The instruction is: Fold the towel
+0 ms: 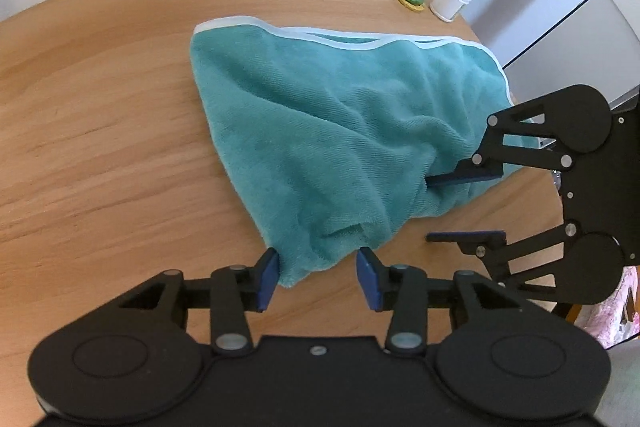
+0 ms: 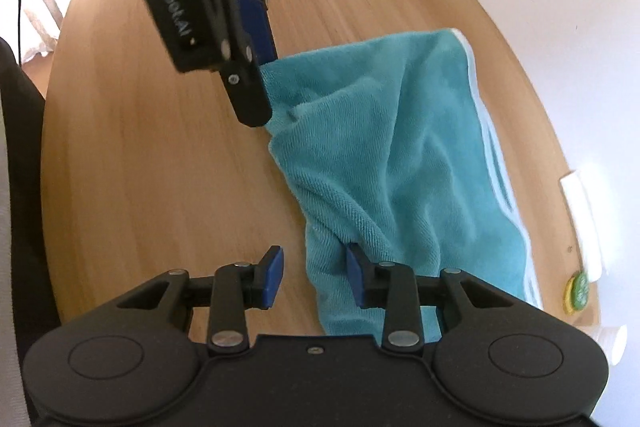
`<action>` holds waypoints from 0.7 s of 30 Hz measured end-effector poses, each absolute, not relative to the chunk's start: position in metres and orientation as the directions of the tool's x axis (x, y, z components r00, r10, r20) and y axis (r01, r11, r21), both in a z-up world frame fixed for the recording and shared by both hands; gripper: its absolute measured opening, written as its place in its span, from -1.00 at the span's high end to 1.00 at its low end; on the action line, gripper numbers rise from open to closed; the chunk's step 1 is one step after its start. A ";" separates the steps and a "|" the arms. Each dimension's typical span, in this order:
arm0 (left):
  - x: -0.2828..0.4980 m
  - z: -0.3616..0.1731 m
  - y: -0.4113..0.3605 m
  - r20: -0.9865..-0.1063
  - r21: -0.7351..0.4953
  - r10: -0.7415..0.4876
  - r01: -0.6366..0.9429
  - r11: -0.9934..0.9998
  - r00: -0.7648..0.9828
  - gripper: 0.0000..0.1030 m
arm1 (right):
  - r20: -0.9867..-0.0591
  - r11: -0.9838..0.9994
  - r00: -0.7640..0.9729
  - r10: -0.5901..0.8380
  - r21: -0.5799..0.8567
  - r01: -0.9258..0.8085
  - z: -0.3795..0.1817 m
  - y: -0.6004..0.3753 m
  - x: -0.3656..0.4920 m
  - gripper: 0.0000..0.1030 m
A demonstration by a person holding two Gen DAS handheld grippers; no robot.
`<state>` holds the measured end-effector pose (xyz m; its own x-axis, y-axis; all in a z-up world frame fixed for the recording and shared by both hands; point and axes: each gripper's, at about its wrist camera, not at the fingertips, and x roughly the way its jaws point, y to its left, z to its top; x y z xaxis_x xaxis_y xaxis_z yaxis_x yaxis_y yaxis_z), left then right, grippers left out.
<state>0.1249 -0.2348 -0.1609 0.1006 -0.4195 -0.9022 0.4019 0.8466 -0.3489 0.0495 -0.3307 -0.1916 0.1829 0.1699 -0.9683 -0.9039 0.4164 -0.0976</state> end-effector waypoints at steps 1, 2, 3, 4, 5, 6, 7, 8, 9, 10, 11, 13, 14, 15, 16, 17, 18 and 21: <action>0.124 -0.161 -0.233 -0.901 -0.349 -0.421 0.404 0.846 0.105 0.27 | -0.968 0.421 0.181 0.173 -0.094 -0.902 -0.192 -0.330 0.051 0.27; 0.123 -0.161 -0.232 -0.902 -0.339 -0.416 0.410 0.847 0.112 0.54 | -0.968 0.426 0.180 0.176 -0.090 -0.900 -0.193 -0.330 0.053 0.27; 0.122 -0.161 -0.231 -0.905 -0.327 -0.408 0.417 0.848 0.122 0.70 | -0.968 0.428 0.179 0.177 -0.089 -0.900 -0.194 -0.330 0.054 0.29; 0.121 -0.162 -0.231 -0.906 -0.320 -0.404 0.419 0.850 0.128 0.72 | -0.968 0.432 0.177 0.178 -0.085 -0.898 -0.194 -0.329 0.055 0.38; 0.121 -0.162 -0.229 -0.903 -0.321 -0.408 0.420 0.849 0.134 0.75 | -0.968 0.438 0.175 0.178 -0.081 -0.895 -0.195 -0.329 0.057 0.54; 0.120 -0.162 -0.230 -0.903 -0.309 -0.404 0.435 0.846 0.145 0.77 | -0.967 0.442 0.179 0.178 -0.084 -0.893 -0.196 -0.330 0.061 0.64; 0.118 -0.160 -0.232 -0.904 -0.290 -0.397 0.455 0.842 0.158 0.80 | -0.967 0.446 0.185 0.178 -0.088 -0.891 -0.196 -0.330 0.064 0.71; 0.116 -0.159 -0.233 -0.905 -0.271 -0.390 0.474 0.838 0.172 0.84 | -0.968 0.455 0.174 0.182 -0.074 -0.887 -0.196 -0.331 0.068 0.78; 0.113 -0.157 -0.236 -0.907 -0.240 -0.375 0.499 0.833 0.191 0.85 | -0.968 0.459 0.169 0.185 -0.067 -0.886 -0.196 -0.332 0.070 0.80; 0.111 -0.156 -0.238 -0.910 -0.217 -0.364 0.520 0.826 0.200 0.86 | -0.968 0.462 0.164 0.187 -0.060 -0.885 -0.196 -0.332 0.072 0.81; 0.110 -0.155 -0.240 -0.913 -0.192 -0.353 0.549 0.813 0.205 0.86 | -0.969 0.465 0.159 0.190 -0.054 -0.884 -0.195 -0.332 0.074 0.82; 0.113 -0.154 -0.239 -0.915 -0.194 -0.354 0.556 0.808 0.194 0.86 | -0.972 0.463 0.136 0.192 -0.033 -0.886 -0.196 -0.333 0.078 0.83; 0.115 -0.154 -0.238 -0.916 -0.181 -0.347 0.568 0.803 0.198 0.86 | -0.973 0.469 0.128 0.194 -0.022 -0.883 -0.196 -0.334 0.080 0.84; 0.116 -0.152 -0.237 -0.918 -0.168 -0.343 0.584 0.794 0.201 0.87 | -0.972 0.473 0.120 0.203 -0.010 -0.881 -0.195 -0.334 0.083 0.84; 0.117 -0.151 -0.237 -0.919 -0.167 -0.343 0.594 0.787 0.196 0.87 | -0.971 0.477 0.113 0.211 0.002 -0.879 -0.193 -0.335 0.086 0.85; 0.119 -0.150 -0.236 -0.919 -0.165 -0.343 0.602 0.781 0.193 0.87 | -0.970 0.480 0.107 0.217 0.011 -0.877 -0.192 -0.335 0.088 0.85; 0.122 -0.149 -0.236 -0.920 -0.162 -0.342 0.610 0.775 0.190 0.87 | -0.970 0.483 0.102 0.223 0.019 -0.875 -0.191 -0.334 0.091 0.85; 0.127 -0.145 -0.234 -0.921 -0.146 -0.336 0.626 0.766 0.196 0.87 | -0.972 0.475 0.091 0.218 0.024 -0.880 -0.190 -0.332 0.098 0.86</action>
<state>0.1266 -0.2339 -0.1445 0.1956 -0.3356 -0.9215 0.6263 0.7658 -0.1460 0.0983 -0.3318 -0.1905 0.0906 0.2180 -0.9717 -0.8797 0.4749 0.0245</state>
